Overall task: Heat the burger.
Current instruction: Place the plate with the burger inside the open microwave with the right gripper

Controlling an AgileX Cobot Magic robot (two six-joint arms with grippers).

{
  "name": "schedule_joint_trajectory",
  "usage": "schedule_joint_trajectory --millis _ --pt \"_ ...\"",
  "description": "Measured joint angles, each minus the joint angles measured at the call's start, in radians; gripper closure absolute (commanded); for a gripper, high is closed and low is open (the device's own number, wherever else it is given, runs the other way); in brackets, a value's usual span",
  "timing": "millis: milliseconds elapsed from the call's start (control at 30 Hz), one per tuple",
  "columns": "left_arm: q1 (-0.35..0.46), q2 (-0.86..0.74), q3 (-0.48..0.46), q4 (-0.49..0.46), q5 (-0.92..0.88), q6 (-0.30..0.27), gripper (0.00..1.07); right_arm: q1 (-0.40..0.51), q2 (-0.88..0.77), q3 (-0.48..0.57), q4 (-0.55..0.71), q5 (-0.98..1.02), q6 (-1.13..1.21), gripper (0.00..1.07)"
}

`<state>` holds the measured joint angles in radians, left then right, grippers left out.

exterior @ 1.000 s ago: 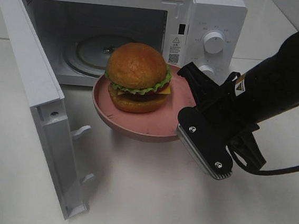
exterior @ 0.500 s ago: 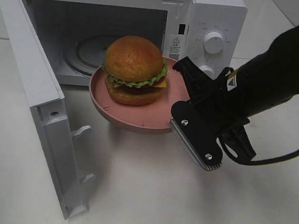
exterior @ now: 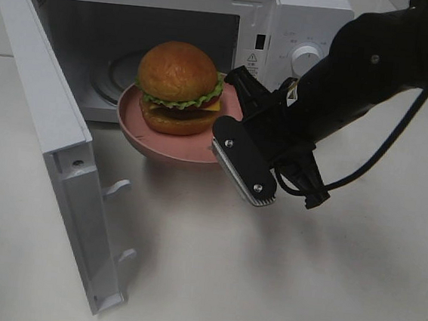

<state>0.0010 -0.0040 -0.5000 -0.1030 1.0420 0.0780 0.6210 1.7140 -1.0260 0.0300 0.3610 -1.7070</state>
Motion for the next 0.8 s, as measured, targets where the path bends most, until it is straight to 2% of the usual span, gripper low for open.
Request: schedule_joint_trajectory --millis 467,800 --pt "0.000 0.000 0.000 0.000 0.000 0.000 0.09 0.002 0.122 -0.173 0.005 0.098 0.000 1.07" --pt "0.000 0.000 0.000 0.000 0.000 0.000 0.09 0.004 0.186 -0.239 0.020 0.093 0.000 1.07"
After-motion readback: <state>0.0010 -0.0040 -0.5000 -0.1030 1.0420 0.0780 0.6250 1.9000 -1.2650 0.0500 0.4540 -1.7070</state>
